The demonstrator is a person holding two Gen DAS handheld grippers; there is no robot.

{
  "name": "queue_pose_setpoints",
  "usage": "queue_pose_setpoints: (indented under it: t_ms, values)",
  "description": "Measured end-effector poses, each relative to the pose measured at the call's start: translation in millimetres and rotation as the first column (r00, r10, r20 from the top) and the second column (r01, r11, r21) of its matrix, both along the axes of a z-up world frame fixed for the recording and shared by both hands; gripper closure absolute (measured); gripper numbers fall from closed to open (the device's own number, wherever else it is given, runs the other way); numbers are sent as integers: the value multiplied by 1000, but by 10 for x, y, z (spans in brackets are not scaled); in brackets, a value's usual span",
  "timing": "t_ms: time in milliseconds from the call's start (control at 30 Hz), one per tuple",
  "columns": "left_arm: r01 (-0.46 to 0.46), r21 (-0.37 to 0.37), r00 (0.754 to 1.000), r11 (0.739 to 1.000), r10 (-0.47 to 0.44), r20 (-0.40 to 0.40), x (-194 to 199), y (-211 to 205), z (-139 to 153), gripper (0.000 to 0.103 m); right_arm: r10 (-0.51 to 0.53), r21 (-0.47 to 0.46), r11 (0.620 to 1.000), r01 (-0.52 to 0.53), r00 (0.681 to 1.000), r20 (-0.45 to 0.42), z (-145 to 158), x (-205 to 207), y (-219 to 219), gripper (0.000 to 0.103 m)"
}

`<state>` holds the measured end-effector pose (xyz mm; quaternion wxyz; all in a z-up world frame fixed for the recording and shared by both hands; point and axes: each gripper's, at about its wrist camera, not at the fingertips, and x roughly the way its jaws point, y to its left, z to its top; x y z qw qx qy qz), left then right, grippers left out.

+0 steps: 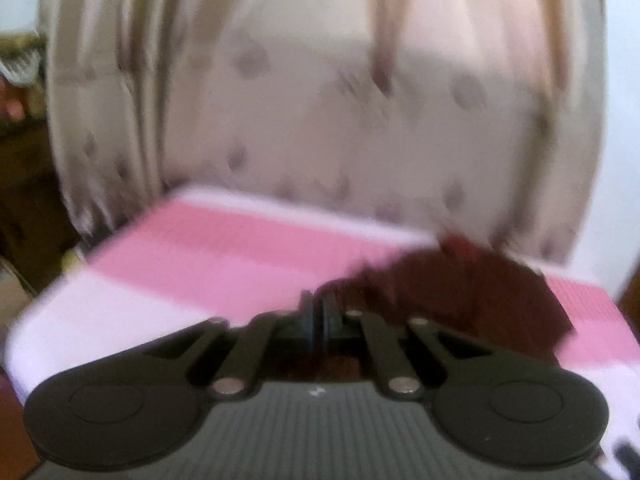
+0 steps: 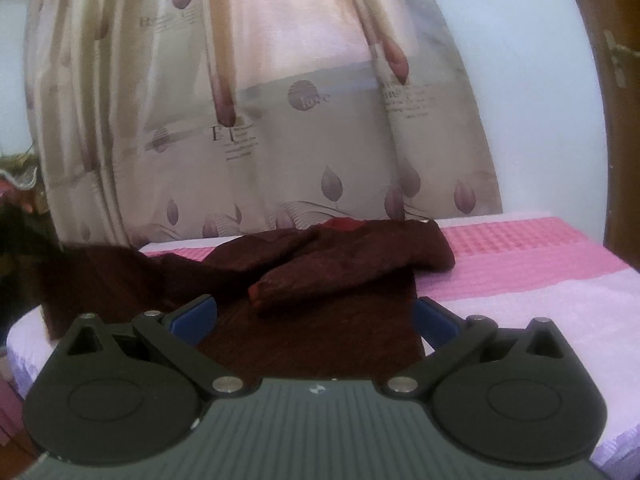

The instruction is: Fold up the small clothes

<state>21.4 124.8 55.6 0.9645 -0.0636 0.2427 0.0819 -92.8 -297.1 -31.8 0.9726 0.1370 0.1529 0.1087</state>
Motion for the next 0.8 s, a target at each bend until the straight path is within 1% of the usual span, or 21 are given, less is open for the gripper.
queue_pose_setpoints:
  t_ms: [67,133,233,300,367,433,567,633,700,733,800]
  values:
    - [-47,52,998,998,45,46,185,93,226,98,-4,3,1000,4,1000,-4,4,41,-20,0]
    - [-100,77,992,992,94,81,411,225,425,98,-10,-1,1000,10,1000,-5,6,67,-32,0]
    - [-175,117,982,978,164,96,806,438,601,98,-20,-5,1000,20,1000,-18,-12,119,-66,0]
    - [-227,142,972,963,215,93,1135,592,663,98,-27,-10,1000,27,999,-38,-40,183,-94,0]
    - [-283,164,959,945,274,77,1500,770,659,98,-40,-14,999,39,998,-51,-65,256,-119,0]
    - [-324,194,946,926,319,58,1863,965,578,98,-55,-17,998,54,996,-72,-100,355,-149,0]
    - [-408,203,908,890,418,-7,2486,1416,301,98,-83,-13,997,82,990,-116,-171,565,-190,0]
    - [-435,223,890,872,454,-38,2713,1605,96,98,-94,-7,996,94,986,-138,-217,653,-208,0]
    - [-449,232,877,863,475,-71,2922,1798,-113,98,-105,-12,994,105,982,-157,-259,724,-211,0]
    - [-460,244,867,853,492,-84,3010,1869,-217,98,-110,-16,994,109,980,-165,-280,750,-211,0]
    - [-472,244,856,847,507,-103,3146,2016,-414,98,-116,-23,993,113,976,-182,-316,807,-216,0]
